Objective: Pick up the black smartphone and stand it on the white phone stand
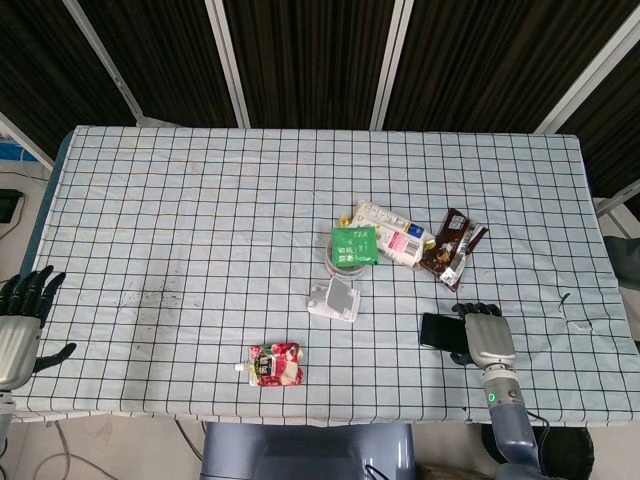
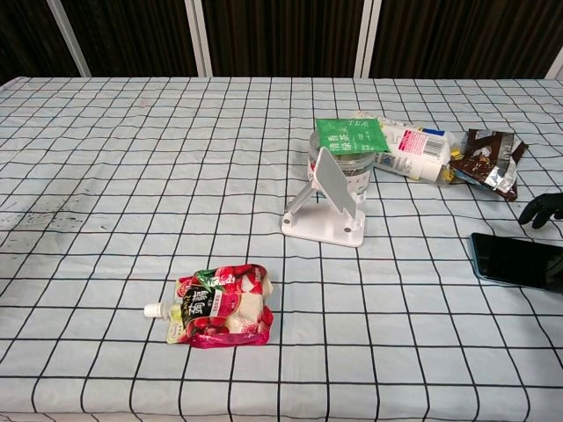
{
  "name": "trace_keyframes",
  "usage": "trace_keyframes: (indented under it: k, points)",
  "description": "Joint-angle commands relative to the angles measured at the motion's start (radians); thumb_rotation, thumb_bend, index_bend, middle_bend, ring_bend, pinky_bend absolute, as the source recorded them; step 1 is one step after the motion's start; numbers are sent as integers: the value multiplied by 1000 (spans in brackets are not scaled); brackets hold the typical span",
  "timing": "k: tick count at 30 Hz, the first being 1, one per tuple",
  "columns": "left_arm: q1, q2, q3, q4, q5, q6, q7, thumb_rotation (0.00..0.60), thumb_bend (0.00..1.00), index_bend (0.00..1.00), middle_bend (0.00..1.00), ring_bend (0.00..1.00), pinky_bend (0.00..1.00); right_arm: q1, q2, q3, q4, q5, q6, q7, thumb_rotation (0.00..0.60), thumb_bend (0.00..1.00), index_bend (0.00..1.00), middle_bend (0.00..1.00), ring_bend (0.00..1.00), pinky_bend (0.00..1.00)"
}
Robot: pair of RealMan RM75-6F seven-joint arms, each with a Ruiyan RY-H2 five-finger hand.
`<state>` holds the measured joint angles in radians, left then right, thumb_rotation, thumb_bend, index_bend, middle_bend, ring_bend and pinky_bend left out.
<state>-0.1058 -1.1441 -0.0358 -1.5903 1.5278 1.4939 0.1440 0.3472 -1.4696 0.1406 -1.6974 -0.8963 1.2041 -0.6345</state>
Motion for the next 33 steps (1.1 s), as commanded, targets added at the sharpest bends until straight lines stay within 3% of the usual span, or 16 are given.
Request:
trace_keyframes:
  k: [1, 33]
  points:
    - [0, 0, 0, -1, -2, 0, 0, 600, 0, 0, 0, 0, 0, 4, -5, -3, 5, 6, 3, -2, 600, 236, 286, 270, 199, 153]
    - [3, 3, -3, -7, -7, 6, -10, 600, 0, 0, 0, 0, 0, 33, -31, -18, 41, 84, 3, -2, 600, 235, 330, 293, 198, 153]
